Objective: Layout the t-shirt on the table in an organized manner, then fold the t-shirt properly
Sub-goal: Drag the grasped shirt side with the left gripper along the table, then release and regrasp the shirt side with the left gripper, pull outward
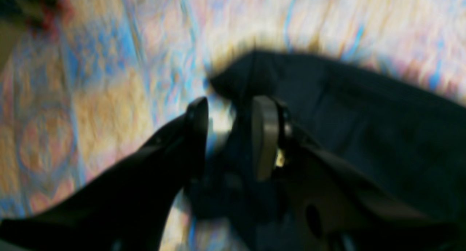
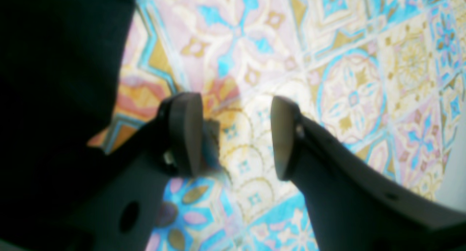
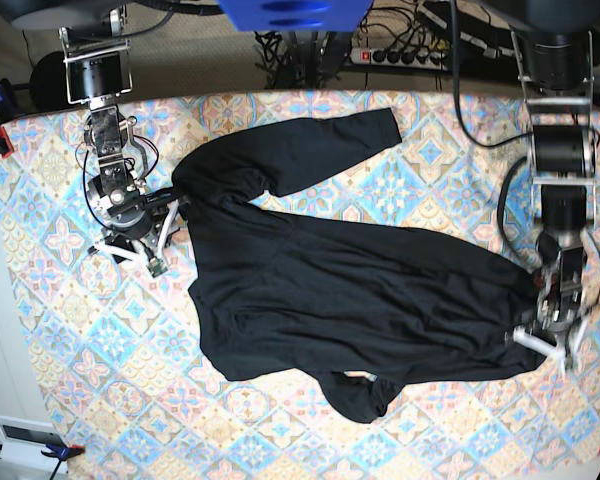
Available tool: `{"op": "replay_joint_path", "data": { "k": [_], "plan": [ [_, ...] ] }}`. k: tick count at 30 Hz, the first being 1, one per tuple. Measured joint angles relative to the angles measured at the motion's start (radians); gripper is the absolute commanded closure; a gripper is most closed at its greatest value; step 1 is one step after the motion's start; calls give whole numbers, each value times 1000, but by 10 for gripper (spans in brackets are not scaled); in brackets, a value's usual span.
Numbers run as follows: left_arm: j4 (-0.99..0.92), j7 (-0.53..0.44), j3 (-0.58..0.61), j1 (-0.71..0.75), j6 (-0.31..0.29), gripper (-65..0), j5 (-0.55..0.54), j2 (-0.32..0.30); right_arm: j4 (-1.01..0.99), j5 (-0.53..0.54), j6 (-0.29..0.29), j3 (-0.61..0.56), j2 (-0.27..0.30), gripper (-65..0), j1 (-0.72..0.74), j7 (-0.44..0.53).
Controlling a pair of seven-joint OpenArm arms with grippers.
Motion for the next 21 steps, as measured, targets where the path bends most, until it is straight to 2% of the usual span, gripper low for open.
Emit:
{"op": "replay_joint_path", "data": {
  "k": [3, 5, 9, 15, 17, 21],
  "plan": [
    [157, 44, 0, 172, 12, -203, -111, -57, 1, 8, 4, -14, -5, -283, -4, 5],
    [184, 42, 2, 238, 0, -203, -163, -74, 1, 8, 4, -15, -6, -283, -3, 4],
    [185, 40, 3, 293, 0, -203, -180, -64, -1, -3, 0, -10, -21, -283, -1, 4],
    [186, -14, 3, 318, 7, -196, -175, -40, -1, 5, 4, -55, -31, -283, -1, 5],
    [187, -16, 3, 318, 7, -166, -173, -35, -1, 5, 4, -57, -31, -283, 0, 4],
    [188, -13, 3, 318, -2, -55, -177, -36, -1, 5, 2, -56, -31, -283, 0, 4]
  ]
}}
